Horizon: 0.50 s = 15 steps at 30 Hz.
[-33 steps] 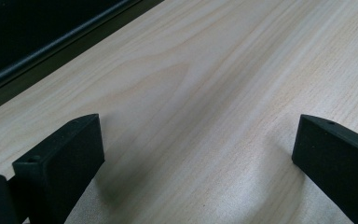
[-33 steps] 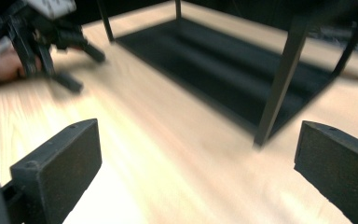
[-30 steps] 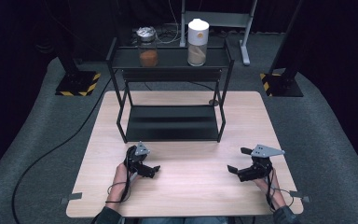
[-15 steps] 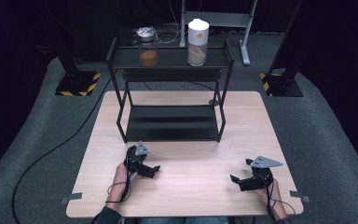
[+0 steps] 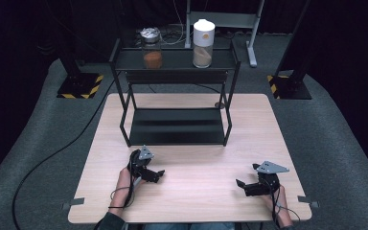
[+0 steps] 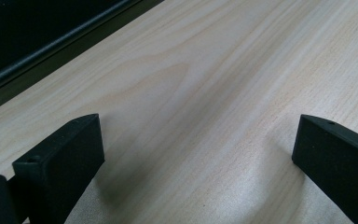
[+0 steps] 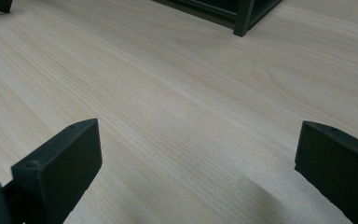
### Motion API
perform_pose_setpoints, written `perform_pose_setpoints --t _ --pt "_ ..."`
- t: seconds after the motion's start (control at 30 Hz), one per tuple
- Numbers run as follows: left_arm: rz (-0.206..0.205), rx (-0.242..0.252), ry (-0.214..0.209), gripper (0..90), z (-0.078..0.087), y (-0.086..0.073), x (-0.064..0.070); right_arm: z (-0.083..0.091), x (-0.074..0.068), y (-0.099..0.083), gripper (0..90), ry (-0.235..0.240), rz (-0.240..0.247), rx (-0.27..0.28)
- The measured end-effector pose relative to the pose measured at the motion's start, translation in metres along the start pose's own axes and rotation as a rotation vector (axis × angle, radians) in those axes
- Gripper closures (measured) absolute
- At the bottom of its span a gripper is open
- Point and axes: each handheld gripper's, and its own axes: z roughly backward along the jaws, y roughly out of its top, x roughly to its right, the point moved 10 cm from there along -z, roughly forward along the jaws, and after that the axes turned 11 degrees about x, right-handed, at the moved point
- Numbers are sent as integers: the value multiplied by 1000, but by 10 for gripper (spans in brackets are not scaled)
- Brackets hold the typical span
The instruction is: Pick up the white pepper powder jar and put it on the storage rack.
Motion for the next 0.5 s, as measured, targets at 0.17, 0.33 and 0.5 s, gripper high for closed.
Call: perform_pose_setpoints --t 0.17,0.33,0.5 --pt "0 1 0 12 0 0 0 2 1 -1 0 -8 -11 19" --pt "0 0 0 12 0 0 0 2 1 -1 0 -4 -16 22" --pt "0 1 0 12 0 0 0 4 4 -2 0 -8 -40 38"
